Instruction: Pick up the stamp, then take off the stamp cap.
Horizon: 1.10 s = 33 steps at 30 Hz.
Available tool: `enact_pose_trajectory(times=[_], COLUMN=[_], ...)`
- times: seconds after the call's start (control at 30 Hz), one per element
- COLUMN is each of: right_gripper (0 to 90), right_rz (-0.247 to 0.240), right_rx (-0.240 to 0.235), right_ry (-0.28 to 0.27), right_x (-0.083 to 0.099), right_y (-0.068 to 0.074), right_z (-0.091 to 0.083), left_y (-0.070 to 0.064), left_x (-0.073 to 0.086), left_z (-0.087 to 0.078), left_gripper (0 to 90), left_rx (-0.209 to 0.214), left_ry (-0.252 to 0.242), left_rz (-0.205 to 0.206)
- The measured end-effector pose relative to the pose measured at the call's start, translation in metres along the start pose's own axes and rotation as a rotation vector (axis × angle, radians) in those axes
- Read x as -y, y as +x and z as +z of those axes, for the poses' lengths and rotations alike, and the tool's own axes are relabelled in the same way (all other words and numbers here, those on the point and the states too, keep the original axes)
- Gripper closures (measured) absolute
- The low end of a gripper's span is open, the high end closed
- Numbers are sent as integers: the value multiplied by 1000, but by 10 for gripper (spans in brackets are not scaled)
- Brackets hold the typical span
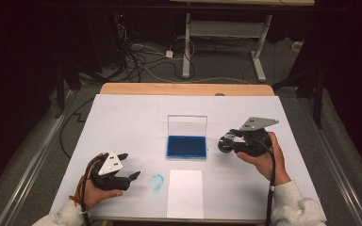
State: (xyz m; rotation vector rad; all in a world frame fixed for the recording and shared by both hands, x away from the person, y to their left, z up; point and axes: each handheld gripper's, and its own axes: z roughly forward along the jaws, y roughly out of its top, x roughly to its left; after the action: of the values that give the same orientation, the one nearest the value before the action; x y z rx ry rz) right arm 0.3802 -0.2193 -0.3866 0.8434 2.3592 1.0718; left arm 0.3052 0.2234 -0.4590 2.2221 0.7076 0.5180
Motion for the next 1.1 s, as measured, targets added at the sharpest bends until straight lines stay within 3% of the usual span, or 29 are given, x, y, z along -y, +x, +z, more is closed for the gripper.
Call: enact_pose_trajectory(times=[0.53, 0.8, 1.1], right_gripper=[568, 569, 568], right_rz=[-35, -76, -94], right_rx=[-49, -93, -145], right_ry=[-74, -125, -158], right_x=[-15, -26, -31], right_y=[20, 42, 64], right_z=[-12, -17, -11], left_y=[-2, -6, -14], left_x=[2, -2, -6], left_z=[-2, -2, 1], left_gripper=[223, 193, 193], left_rx=[-5, 3, 13], left_ry=[-10, -38, -32], left_rz=[-3, 1, 30])
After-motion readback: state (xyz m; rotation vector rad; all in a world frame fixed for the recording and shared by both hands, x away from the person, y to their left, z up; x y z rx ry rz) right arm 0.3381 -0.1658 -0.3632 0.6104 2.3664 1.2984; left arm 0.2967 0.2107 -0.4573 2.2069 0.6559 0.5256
